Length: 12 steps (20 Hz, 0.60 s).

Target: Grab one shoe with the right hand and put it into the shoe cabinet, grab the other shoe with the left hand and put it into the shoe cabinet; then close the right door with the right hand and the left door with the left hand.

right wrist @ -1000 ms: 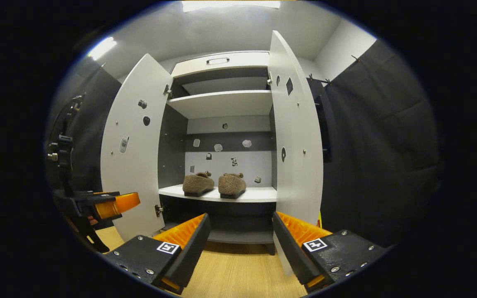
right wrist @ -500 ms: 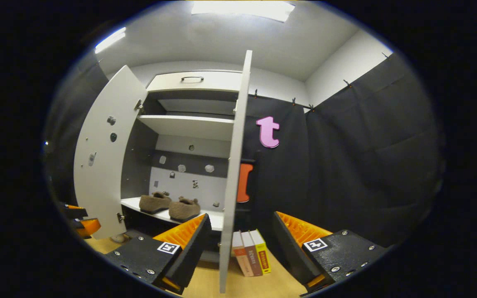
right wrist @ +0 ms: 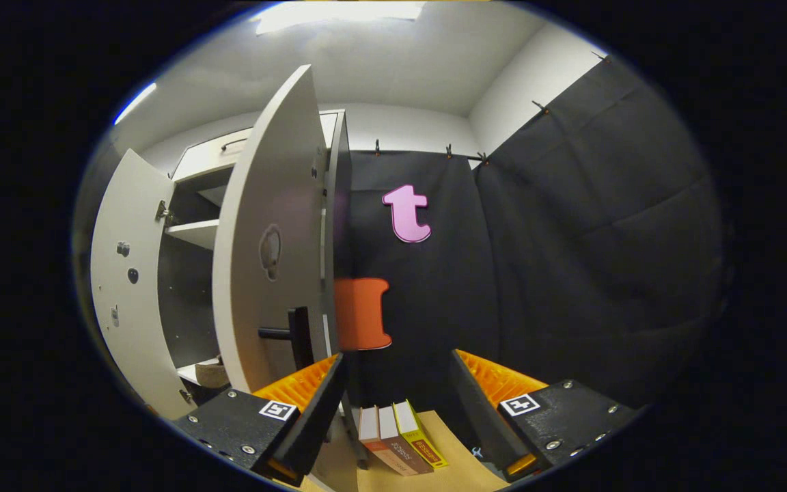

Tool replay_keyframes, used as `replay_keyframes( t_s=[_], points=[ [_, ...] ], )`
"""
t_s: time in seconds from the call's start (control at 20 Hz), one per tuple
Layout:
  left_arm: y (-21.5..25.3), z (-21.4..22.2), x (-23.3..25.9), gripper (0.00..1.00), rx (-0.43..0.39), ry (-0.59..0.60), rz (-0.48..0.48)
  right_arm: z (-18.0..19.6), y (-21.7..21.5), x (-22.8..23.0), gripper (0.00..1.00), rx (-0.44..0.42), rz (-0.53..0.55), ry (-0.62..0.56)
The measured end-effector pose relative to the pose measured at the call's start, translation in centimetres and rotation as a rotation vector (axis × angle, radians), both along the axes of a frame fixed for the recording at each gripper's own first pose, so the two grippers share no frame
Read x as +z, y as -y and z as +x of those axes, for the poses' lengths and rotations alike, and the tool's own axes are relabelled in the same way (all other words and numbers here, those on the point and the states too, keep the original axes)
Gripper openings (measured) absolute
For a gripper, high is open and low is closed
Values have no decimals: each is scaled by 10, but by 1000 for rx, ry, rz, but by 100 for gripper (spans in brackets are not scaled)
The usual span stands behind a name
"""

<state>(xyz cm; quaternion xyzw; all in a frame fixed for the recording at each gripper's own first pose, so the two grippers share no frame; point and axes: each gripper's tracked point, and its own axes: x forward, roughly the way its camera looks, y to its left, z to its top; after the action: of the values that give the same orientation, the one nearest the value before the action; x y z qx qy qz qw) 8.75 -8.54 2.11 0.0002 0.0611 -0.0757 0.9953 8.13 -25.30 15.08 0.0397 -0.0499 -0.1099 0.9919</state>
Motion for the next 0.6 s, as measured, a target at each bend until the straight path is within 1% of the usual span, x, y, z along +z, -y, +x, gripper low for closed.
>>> replay_keyframes(
  t_s=[0.05,0.1,0.25,0.45,0.6],
  points=[
    [-1,1,0,99,2,-3,-3,3,0,1,98,-6,-10,1],
    [-3,2,1,97,4,-2,-5,3,0,4,92,-9,-19,8],
    [-8,6,3,97,17,5,-5,1,-2,4,91,-8,-45,10],
    [-9,8,-1,97,13,-3,-5,3,-10,6,89,-3,-74,5],
    [-8,9,-5,96,7,-7,-14,2,-43,7,88,51,-59,10]
  ],
)
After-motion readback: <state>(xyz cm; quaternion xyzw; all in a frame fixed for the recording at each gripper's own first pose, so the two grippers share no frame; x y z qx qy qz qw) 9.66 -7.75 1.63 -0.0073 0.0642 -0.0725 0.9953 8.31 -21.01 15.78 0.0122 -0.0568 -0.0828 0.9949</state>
